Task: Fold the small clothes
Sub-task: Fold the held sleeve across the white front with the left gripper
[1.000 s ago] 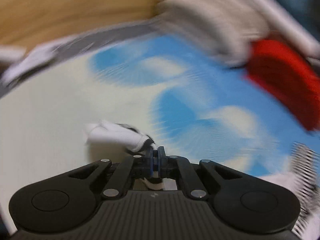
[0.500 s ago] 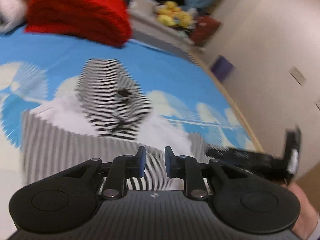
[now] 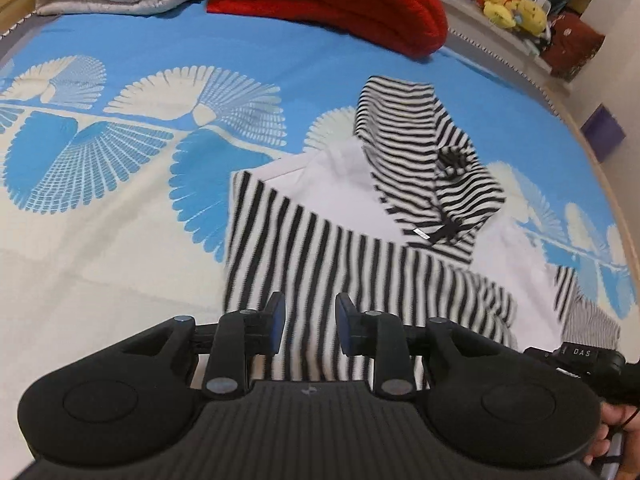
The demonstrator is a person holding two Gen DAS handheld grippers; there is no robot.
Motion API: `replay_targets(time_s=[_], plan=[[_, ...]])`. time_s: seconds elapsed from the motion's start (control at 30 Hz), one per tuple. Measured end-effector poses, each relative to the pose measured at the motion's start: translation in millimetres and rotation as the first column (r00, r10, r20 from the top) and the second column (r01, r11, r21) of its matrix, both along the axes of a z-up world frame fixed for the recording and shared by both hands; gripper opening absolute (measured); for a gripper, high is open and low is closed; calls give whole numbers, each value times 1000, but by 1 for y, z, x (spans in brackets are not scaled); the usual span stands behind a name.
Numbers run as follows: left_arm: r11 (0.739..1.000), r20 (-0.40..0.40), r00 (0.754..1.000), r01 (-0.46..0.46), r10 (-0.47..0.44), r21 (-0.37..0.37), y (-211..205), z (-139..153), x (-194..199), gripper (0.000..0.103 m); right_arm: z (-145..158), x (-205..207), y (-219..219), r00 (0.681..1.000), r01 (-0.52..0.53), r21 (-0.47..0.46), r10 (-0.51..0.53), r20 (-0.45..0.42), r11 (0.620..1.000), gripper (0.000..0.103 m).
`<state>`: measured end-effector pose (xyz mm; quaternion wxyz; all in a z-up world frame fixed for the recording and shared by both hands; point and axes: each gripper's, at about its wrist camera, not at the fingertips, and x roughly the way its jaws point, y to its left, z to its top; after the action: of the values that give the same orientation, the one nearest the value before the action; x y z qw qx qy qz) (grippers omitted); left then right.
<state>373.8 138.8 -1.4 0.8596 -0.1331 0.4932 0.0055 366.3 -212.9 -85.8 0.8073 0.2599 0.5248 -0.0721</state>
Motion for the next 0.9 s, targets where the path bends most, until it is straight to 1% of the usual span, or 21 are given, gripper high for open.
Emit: replay_targets(time_s=[0.03,0.07,0.13,0.2,0.27,0.3,0.33,0.37,0.4,0.43,0.47,0.5,0.53,0.57,0.6,0.63,0.73,0.77,0.8,0.83,0.9], plan=[[1000,-5,1000,-3,3,0,1,0,0,30,-4,1,0,1000,-5,11,5,-9,1000,24],[1000,-11,1000,-6,6,-2,3,-1,0,30,-6,3,1,1000,-19,33,19,-4,999,10],[1000,-18,1000,-7,7,-2,0,-7,2,30,0,3,-2,999,-28,39,27,35,999,9],[1000,-20,1000,-4,4,3,-1,-8,1,30,20,-2,-6,993,-27,44,22,117,999,8],[1000,-22,1000,11,-11,5,-3,-9,1,30,48,-10,-8,970,-55,48,42,239,997,8],[1000,-26,999,22,-21,6,-5,-11,1,30,61,-16,-9,953,-74,39,59,298,996,8],[999,-32,999,34,-34,5,-7,-13,0,30,71,-22,-10,935,-87,20,75,346,996,8],[999,-44,998,46,-46,-3,-8,-17,1,30,75,-25,-12,926,-94,-4,89,366,996,8],[998,-68,996,59,-60,-19,-9,-24,1,30,73,-26,-14,929,-97,-37,104,354,995,8],[997,-97,993,71,-74,-35,-10,-32,1,30,65,-25,-18,944,-99,-61,113,311,993,9],[996,-127,988,80,-85,-43,-11,-40,1,30,50,-21,-21,967,-105,-78,120,224,991,10],[995,-151,984,87,-92,-41,-13,-47,0,30,37,-19,-26,984,-100,-74,110,143,992,13],[995,-175,980,95,-99,-31,-15,-54,-1,30,22,-19,-35,996,-57,-58,60,63,997,15],[994,-191,976,104,-105,-18,-17,-59,-2,30,16,-22,-42,1000,-2,-42,3,27,999,15],[993,-206,972,116,-114,-3,-21,-63,-3,30,16,-24,-47,999,25,-26,-24,27,999,15],[992,-212,970,125,-121,6,-23,-64,-4,30,22,-24,-47,998,20,-13,-19,58,1000,15],[988,-195,969,156,-154,-10,-29,-63,-9,30,45,-25,-37,980,-46,-37,52,190,998,16],[986,-200,966,166,-164,-7,-31,-65,-10,30,47,-25,-32,975,-69,-28,73,211,997,20],[985,-217,962,171,-165,7,-33,-71,-10,30,45,-21,-31,976,-82,-9,82,201,997,23],[985,-246,956,173,-163,22,-34,-79,-10,30,37,-16,-32,982,-88,13,84,166,996,24],[984,-271,948,178,-164,25,-37,-89,-10,29,14,-9,-33,996,-86,35,85,37,996,25]])
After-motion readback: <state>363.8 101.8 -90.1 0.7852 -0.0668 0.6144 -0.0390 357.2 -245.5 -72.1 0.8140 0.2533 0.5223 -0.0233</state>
